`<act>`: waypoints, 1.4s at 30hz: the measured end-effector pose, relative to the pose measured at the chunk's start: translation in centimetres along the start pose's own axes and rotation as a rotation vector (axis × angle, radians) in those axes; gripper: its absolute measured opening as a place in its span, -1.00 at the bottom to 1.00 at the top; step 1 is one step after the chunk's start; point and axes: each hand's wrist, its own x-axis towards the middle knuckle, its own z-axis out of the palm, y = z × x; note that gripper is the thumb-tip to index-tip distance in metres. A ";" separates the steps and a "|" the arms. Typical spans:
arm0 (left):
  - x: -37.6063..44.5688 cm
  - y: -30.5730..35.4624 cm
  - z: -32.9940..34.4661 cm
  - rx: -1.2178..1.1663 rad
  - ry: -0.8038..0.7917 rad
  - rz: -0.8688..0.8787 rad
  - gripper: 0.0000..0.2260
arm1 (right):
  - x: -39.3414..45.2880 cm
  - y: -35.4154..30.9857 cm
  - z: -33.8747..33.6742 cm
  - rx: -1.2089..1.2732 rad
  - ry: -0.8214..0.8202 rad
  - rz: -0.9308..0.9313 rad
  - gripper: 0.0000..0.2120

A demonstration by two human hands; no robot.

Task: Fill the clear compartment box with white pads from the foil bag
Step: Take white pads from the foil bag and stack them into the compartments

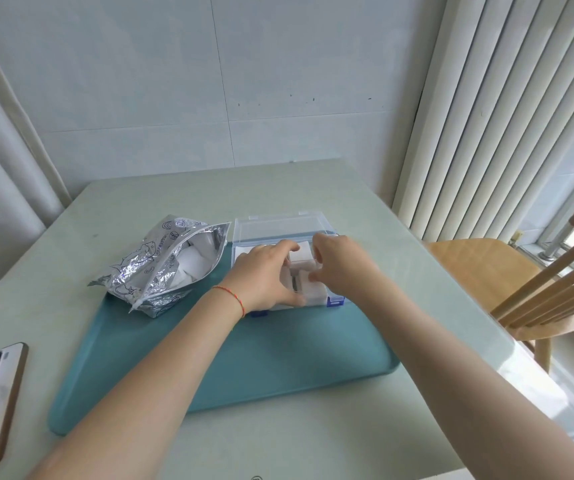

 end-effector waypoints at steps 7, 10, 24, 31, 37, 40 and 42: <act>0.1 -0.1 0.4 0.006 0.017 -0.009 -0.17 | 0.2 -1.0 0.2 -0.180 -0.151 0.039 -0.76; 0.1 -0.2 0.5 0.008 0.018 -0.004 -0.16 | 0.3 -1.4 0.0 -0.140 -0.172 0.041 -0.78; 0.1 -0.9 0.0 -0.059 -0.012 0.015 -0.35 | 0.2 -1.3 -1.3 -0.063 -0.240 0.037 -0.79; -0.7 -1.6 -1.4 -0.147 0.180 0.047 -0.63 | 0.7 -3.1 -2.8 -0.016 -0.046 0.011 -0.80; -3.4 -7.8 -5.6 -0.072 0.767 -0.180 -0.96 | 2.1 -9.3 -1.1 0.113 -0.001 -0.162 -0.82; -4.6 -10.5 -6.6 -0.098 0.715 -0.278 -0.93 | 3.2 -11.5 0.7 0.114 0.020 -0.133 -0.79; -5.0 -11.5 -6.6 -0.117 0.630 -0.278 -0.82 | 3.8 -12.3 1.3 0.115 0.037 -0.107 -0.76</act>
